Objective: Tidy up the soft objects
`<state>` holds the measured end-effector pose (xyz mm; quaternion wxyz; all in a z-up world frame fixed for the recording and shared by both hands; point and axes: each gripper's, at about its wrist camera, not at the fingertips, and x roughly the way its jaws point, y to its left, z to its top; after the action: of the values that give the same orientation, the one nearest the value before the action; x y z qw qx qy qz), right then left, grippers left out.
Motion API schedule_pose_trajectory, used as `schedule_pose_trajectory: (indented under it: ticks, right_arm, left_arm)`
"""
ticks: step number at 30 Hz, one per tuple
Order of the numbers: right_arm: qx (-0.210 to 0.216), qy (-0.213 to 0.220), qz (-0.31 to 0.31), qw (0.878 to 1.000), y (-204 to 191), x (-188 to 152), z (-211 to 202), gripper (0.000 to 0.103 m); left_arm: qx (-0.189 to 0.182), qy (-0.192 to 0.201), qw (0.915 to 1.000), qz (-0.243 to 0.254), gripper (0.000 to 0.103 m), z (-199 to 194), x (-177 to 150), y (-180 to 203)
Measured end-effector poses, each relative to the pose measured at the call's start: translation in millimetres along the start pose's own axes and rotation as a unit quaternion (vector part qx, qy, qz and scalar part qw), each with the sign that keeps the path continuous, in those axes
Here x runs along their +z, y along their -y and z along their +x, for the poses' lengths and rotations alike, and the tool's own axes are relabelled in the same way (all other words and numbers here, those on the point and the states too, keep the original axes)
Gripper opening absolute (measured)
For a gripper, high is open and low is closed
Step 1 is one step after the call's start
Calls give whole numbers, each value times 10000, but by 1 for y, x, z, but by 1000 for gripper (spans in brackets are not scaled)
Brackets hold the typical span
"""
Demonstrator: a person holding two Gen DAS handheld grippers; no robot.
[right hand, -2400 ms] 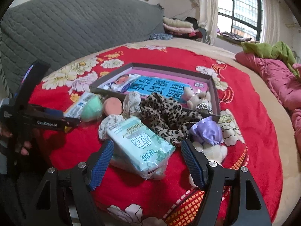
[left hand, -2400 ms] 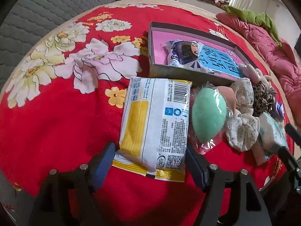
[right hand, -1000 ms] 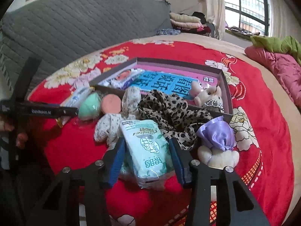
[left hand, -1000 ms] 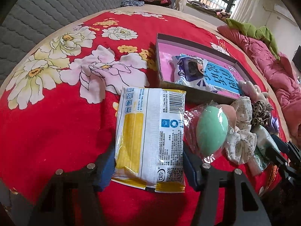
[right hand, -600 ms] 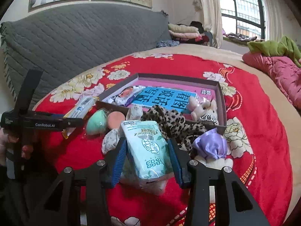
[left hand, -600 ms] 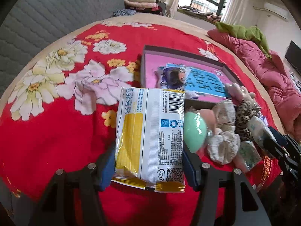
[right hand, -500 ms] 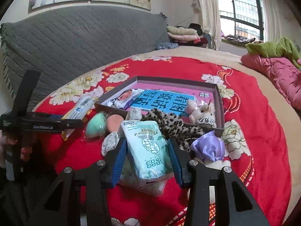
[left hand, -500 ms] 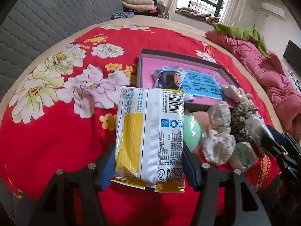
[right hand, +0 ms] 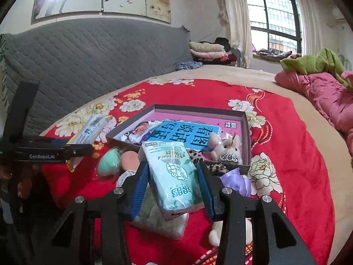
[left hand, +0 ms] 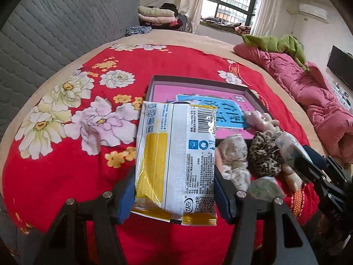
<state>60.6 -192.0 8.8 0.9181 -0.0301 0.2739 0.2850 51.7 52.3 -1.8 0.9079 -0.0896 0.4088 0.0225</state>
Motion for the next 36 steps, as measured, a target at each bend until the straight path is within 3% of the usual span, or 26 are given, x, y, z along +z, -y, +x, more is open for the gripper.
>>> schedule_pose_trajectory:
  ticks: [16,36]
  right_arm:
    - [-173,329,260,9990,16,17,-4,46]
    - [-270,522,171,9981,18,45,28,46]
  left_arm:
    - [-204,152,9996,101,62,4,21,34]
    - [-207,271,9994,-96,62,31,49,34]
